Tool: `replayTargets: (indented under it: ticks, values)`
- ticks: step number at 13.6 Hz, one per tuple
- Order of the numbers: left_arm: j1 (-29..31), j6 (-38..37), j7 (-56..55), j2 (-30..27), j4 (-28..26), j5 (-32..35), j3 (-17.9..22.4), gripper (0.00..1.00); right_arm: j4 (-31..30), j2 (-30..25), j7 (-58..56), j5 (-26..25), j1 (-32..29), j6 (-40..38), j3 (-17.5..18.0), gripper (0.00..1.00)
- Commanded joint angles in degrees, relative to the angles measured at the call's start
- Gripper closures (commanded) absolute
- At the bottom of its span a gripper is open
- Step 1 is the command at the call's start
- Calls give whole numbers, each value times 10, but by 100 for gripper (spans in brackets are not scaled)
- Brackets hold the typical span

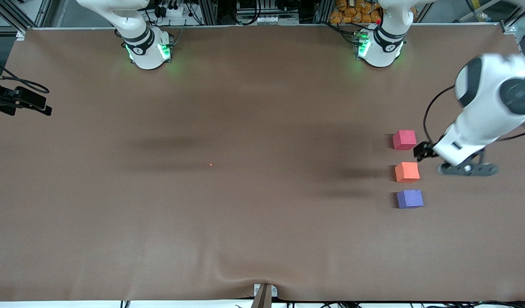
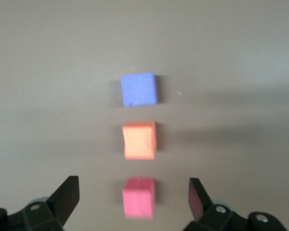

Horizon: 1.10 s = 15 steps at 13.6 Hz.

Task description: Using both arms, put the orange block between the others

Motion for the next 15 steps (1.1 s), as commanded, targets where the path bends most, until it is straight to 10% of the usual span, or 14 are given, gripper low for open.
replayTargets:
  ticks: [1,6,11,15]
  values:
    - [3,-111,-6,14,119,-25,-17,0,5,-2,3,6,0,-2,-1,0]
    - [-6,-196,4,-2,209,-27,-23,0,5,-4,3,6,4,-1,-1,0]
    - [-132,-254,17,-35,202,-71,142,0,6,-8,2,-3,1,-8,-1,0]
    - [-158,-258,17,-75,161,-72,171,0,6,-8,2,-4,0,-9,-2,0]
